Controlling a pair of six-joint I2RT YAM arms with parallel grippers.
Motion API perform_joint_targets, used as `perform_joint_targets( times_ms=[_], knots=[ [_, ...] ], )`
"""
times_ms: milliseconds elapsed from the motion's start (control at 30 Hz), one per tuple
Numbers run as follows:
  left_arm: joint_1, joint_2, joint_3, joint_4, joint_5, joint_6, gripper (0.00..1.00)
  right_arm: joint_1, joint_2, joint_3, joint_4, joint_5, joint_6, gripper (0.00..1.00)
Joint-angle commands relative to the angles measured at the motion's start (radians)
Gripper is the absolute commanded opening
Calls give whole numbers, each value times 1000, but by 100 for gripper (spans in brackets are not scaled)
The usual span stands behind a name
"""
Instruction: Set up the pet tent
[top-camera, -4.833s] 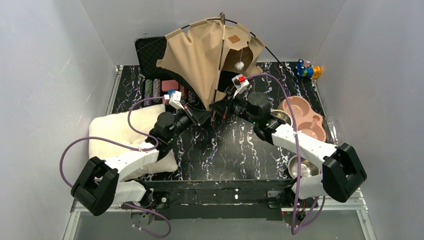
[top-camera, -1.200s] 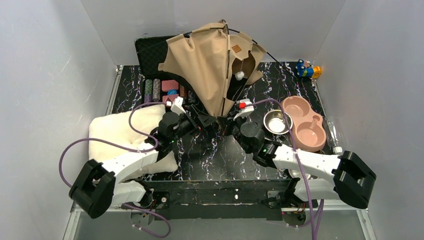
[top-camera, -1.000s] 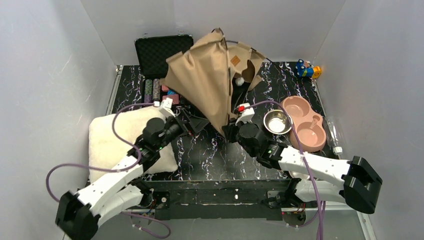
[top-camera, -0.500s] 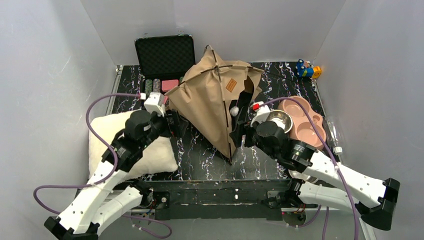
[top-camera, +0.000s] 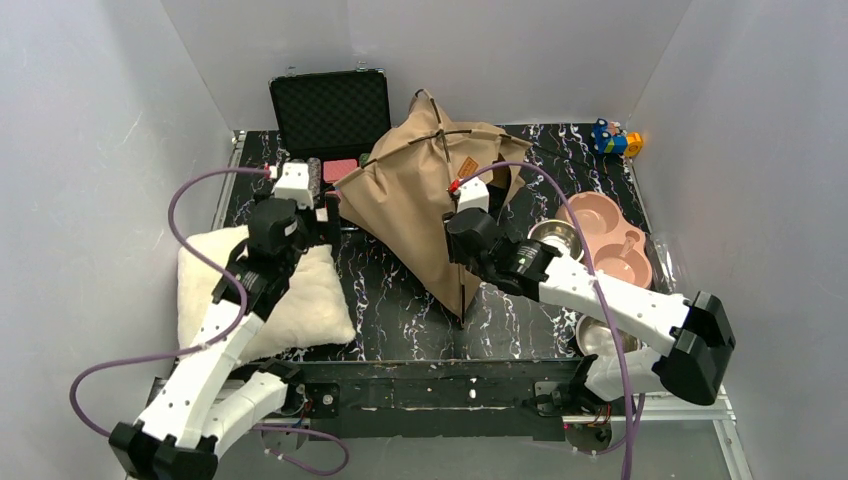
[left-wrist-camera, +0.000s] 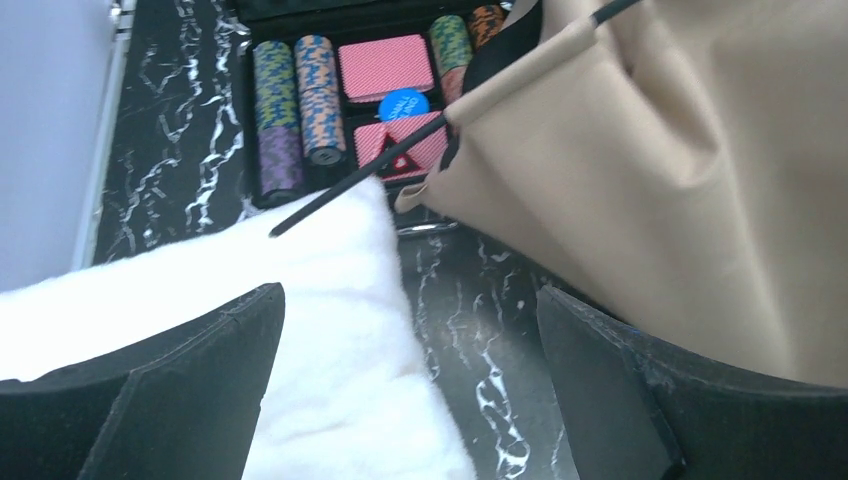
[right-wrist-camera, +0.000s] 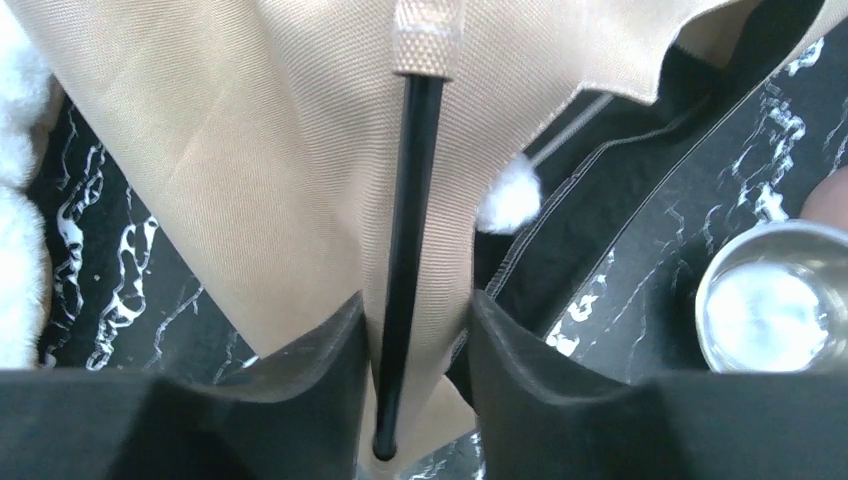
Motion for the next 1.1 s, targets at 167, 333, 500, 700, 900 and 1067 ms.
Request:
perform_joint_targets(
  times_ms=[167, 333, 500, 700, 900, 1067],
  knots=[
    [3, -246, -117, 121, -178, 68, 98, -9, 4, 184, -2, -86, -259, 1],
    [3, -256, -114, 118, -173, 74, 98, -24, -59, 247, -91, -110, -352, 1],
    [3, -251, -110, 115, -69, 52, 98, -142, -210, 126, -30, -335, -468, 1],
    [3, -226, -112, 123, 272, 41, 98, -359, -368, -18, 6, -418, -561, 11],
    [3, -97, -86, 109, 681, -5, 98, -467, -454, -29, -37, -424, -453, 75],
    [2, 17, -60, 69, 800, -15, 98, -468, -498, -29, -107, -482, -219, 80]
  ],
)
